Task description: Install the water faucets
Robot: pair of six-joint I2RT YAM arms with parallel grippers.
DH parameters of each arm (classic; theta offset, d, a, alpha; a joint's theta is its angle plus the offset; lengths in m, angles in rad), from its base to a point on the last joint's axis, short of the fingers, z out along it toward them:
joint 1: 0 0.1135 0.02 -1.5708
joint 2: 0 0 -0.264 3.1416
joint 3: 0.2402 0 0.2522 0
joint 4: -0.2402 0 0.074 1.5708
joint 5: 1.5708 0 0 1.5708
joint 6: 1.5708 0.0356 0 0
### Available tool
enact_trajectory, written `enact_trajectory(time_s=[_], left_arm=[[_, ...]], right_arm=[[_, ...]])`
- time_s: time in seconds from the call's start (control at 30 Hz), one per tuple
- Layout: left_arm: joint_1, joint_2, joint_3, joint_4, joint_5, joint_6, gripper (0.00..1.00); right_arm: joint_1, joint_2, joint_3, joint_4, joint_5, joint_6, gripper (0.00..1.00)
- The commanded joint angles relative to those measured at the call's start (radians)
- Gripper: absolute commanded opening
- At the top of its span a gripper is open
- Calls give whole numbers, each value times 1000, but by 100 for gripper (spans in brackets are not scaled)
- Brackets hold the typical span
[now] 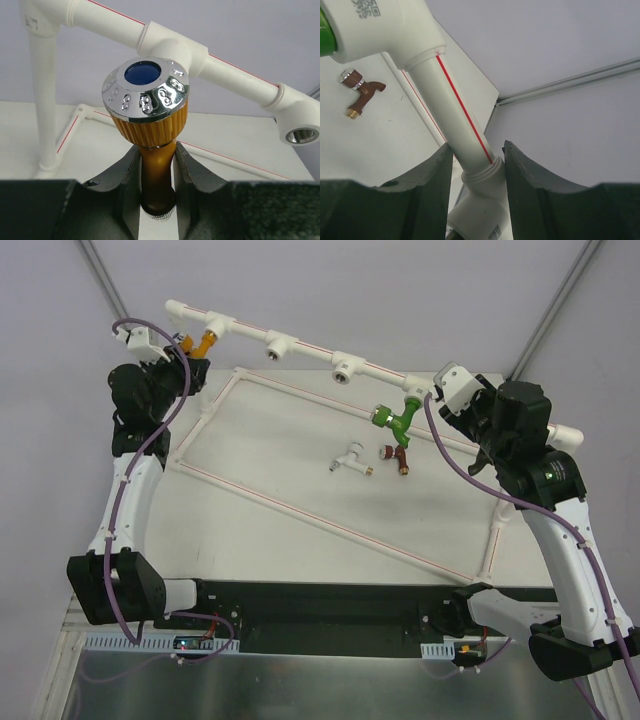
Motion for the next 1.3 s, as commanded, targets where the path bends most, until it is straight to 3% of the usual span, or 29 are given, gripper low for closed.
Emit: enact_trajectory(time_s=[0.0, 0.6, 1.27], left_arm=[[-55, -3, 4, 63, 69, 159, 0], [-98, -11, -46, 75, 85, 584, 0], [-198, 29, -14, -75, -32, 1007, 0]], right_arm=[[26, -24, 5, 85, -72, 84, 2], [29, -26, 5, 84, -73, 80, 2], [32, -29, -2, 89, -72, 77, 2]])
